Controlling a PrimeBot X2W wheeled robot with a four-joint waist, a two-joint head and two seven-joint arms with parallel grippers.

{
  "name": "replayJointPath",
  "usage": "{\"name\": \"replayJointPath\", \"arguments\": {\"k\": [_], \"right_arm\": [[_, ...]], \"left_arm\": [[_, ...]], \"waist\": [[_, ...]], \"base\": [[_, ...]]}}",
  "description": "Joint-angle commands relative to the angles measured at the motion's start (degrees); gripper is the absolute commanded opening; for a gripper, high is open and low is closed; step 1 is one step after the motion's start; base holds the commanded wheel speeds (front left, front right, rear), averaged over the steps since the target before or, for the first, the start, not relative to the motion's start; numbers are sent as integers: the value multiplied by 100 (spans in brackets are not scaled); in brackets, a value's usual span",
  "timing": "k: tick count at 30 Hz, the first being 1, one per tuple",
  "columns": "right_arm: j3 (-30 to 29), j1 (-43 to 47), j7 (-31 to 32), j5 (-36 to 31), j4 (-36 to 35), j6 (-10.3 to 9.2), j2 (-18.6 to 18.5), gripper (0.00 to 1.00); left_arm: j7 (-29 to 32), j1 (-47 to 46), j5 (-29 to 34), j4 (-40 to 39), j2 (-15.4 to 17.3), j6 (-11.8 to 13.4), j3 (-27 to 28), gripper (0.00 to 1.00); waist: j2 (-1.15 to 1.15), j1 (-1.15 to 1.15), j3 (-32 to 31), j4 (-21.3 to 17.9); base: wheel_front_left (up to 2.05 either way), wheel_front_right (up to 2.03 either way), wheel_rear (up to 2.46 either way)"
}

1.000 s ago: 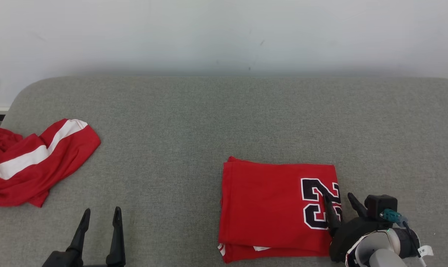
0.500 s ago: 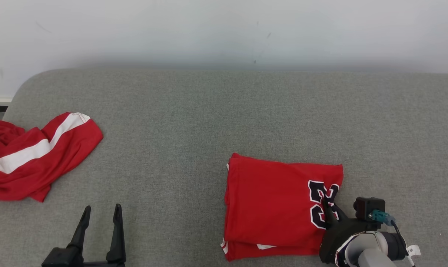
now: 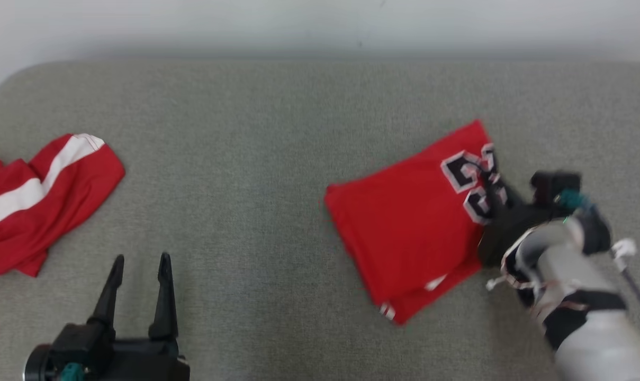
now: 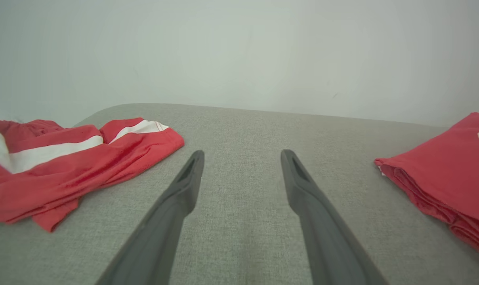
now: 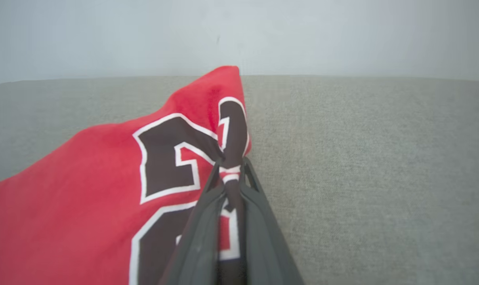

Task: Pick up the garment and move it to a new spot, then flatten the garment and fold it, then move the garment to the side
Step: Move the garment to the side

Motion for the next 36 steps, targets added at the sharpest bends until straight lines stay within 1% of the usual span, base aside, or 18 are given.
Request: {"name": "replayJointPath", "arguments": {"k": [1,6,9,13,15,20,25,28,33,36], "right_arm": [[53,-261,25,24,-34,-13,-194,0],[210,-979,44,119,-102,-13,-634,0],[347,-1356,66,176,-128,-13,-860,0],[489,-1620,116,277,-138,-13,-1122,0],[614,-1854,232,469,-171,-13,-1411,0],[914,-2164,348,636,-245,-13,-1835,0],[1178,-2523,459,803,-285,-13,-2271,0],[1399,-2732,492,694,-276,-13,-2483,0],[1597,-3104,580,730,-211,-13,-2794,0],[1731,-3269,596,765,-166,-13,-2888,0]], "left_arm": [[-15,-176,-6,-92,-10,-11,2,100],[-17,-513,68,-377,61,-50,17,100],[-16,-653,121,-577,155,-55,84,100],[-16,-745,163,-737,246,-62,117,100],[-17,-813,208,-879,358,-60,142,100],[45,-804,269,-1117,511,-16,183,100],[177,-698,296,-1406,643,31,255,100],[276,-641,298,-1570,722,36,282,100],[377,-534,299,-1783,767,89,302,100],[417,-520,287,-1862,792,108,312,100]], "waist": [[-1,0,479,-141],[-1,0,1128,-383],[-1,0,1455,-621],[-1,0,1676,-833],[-1,0,1857,-1030],[-1,0,2076,-1302],[-1,0,2215,-1451],[-1,0,2263,-1480],[-1,0,2326,-1482],[-1,0,2363,-1468]], "base": [[0,0,0],[0,0,0],[0,0,0],[0,0,0],[0,0,0],[0,0,0],[0,0,0],[0,0,0],[0,0,0],[0,0,0]]}}
